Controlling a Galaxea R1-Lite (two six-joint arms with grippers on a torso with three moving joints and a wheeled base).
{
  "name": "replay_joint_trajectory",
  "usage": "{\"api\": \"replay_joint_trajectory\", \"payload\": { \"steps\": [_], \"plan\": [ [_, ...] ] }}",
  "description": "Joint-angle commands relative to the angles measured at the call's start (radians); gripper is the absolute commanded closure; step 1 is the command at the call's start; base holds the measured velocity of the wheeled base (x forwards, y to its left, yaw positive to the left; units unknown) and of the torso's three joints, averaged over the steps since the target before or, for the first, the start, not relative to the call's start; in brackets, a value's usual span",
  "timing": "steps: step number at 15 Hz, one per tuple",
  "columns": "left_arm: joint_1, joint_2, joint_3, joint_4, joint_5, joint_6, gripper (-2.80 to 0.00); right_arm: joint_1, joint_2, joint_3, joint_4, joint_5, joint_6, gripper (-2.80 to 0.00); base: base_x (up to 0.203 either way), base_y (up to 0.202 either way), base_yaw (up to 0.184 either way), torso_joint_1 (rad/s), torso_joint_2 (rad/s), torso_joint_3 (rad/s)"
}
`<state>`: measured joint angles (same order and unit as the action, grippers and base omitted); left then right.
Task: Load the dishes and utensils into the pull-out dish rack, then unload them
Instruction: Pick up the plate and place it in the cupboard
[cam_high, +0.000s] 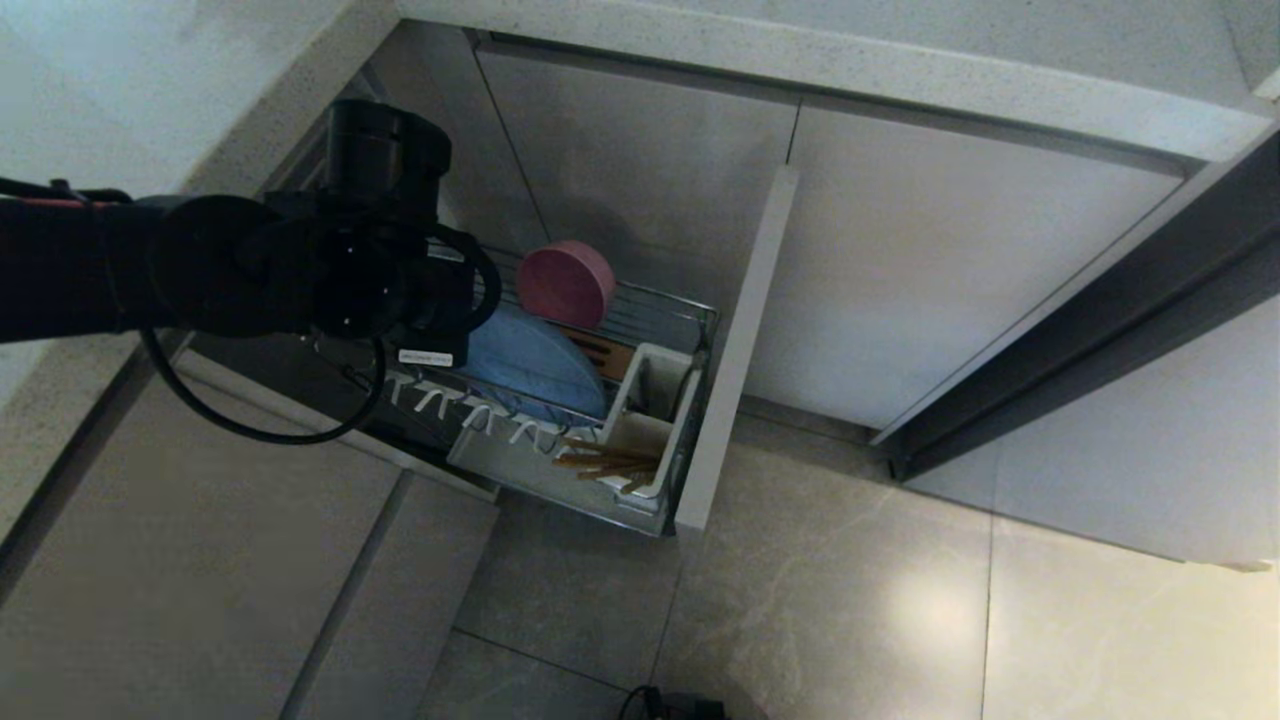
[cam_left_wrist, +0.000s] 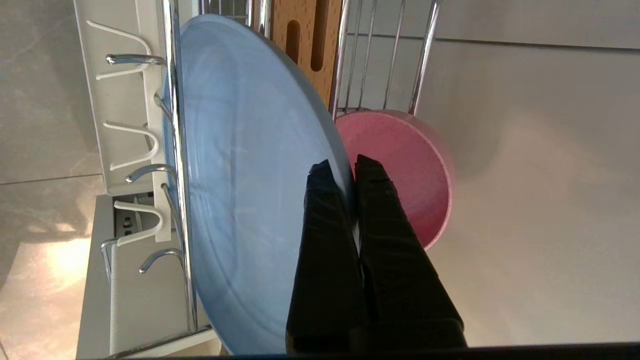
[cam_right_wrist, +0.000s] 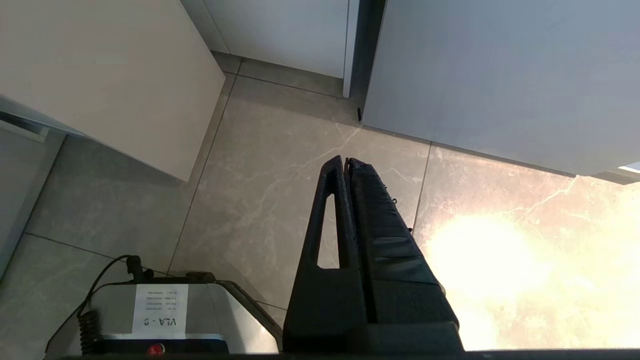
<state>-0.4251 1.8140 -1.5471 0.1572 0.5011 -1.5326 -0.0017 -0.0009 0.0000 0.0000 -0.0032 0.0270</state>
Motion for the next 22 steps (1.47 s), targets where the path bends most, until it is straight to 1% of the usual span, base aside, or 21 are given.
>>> {"api": "replay_joint_trajectory", "payload": {
  "steps": [1, 6, 7, 13, 15, 18, 20, 22],
  "plan": [
    [0.000, -0.004, -0.007, 0.001, 0.005, -0.009, 0.00, 0.000, -0.001, 0.000, 0.000, 0.000, 0.001, 0.00, 0.000, 0.000, 0.000, 0.000, 0.00, 0.000],
    [-0.001, -0.012, -0.010, 0.001, 0.005, -0.008, 0.00, 0.000, -0.001, 0.000, 0.000, 0.000, 0.000, 0.00, 0.000, 0.000, 0.000, 0.000, 0.00, 0.000],
    [-0.001, -0.013, -0.012, 0.002, 0.007, -0.006, -2.80, 0.000, -0.001, 0.000, 0.000, 0.000, 0.000, 0.00, 0.000, 0.000, 0.000, 0.000, 0.00, 0.000],
    [-0.011, -0.012, -0.056, 0.068, 0.010, -0.006, -2.80, 0.000, -0.001, 0.000, 0.000, 0.000, 0.001, 0.00, 0.000, 0.000, 0.000, 0.000, 0.00, 0.000],
    [-0.022, -0.013, -0.072, 0.087, 0.030, -0.004, -2.80, 0.000, -0.001, 0.000, 0.000, 0.000, 0.000, 0.00, 0.000, 0.000, 0.000, 0.000, 0.00, 0.000],
    [-0.034, -0.016, -0.102, 0.128, 0.042, -0.004, -2.80, 0.000, -0.001, 0.000, 0.000, 0.000, 0.001, 0.00, 0.000, 0.000, 0.000, 0.000, 0.00, 0.000],
    [-0.045, -0.016, -0.127, 0.165, 0.067, -0.004, -2.80, 0.000, -0.001, 0.000, 0.000, 0.000, 0.001, 0.00, 0.000, 0.000, 0.000, 0.000, 0.00, 0.000],
    [-0.051, -0.018, -0.139, 0.179, 0.069, -0.003, -2.80, 0.000, -0.001, 0.000, 0.000, 0.000, -0.011, 0.00, 0.000, 0.000, 0.000, 0.000, 0.00, 0.000]
  ]
}}
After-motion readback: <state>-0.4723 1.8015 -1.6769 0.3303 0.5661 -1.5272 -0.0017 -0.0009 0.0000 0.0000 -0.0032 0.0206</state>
